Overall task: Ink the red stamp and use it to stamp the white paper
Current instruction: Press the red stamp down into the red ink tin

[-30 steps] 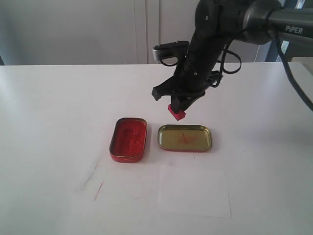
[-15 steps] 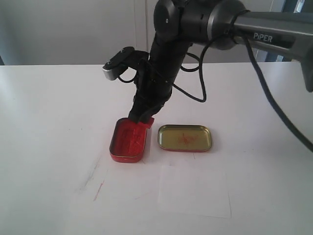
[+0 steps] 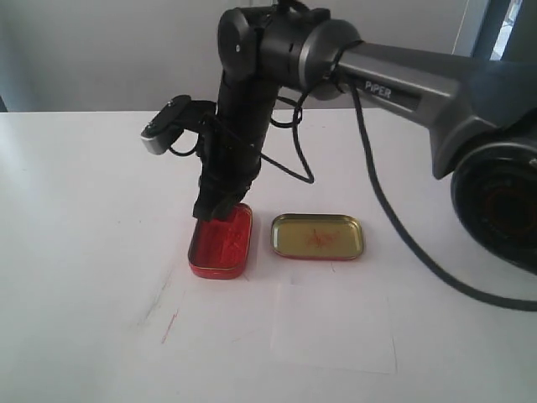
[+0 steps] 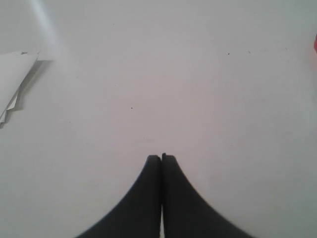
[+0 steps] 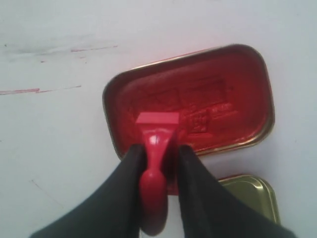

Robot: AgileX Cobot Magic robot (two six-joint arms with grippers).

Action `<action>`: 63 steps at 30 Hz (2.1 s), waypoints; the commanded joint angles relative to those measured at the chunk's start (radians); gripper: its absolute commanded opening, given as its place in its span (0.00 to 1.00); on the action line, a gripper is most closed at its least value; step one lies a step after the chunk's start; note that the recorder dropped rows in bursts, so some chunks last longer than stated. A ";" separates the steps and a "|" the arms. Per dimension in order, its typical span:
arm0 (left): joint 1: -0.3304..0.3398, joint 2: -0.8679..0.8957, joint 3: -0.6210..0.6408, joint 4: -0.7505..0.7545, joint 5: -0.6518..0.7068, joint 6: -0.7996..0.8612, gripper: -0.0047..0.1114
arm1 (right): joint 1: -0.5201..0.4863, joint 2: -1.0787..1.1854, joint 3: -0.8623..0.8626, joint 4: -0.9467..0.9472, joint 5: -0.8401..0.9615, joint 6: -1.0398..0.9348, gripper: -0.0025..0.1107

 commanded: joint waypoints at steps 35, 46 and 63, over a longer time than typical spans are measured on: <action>-0.004 -0.005 -0.001 -0.003 -0.001 0.000 0.04 | 0.041 0.123 -0.021 -0.049 -0.005 -0.056 0.02; -0.004 -0.005 -0.001 -0.003 -0.001 0.000 0.04 | 0.041 0.159 -0.019 -0.046 -0.019 -0.061 0.02; -0.004 -0.005 -0.001 -0.003 -0.001 0.000 0.04 | 0.026 0.239 -0.019 -0.018 -0.006 -0.082 0.02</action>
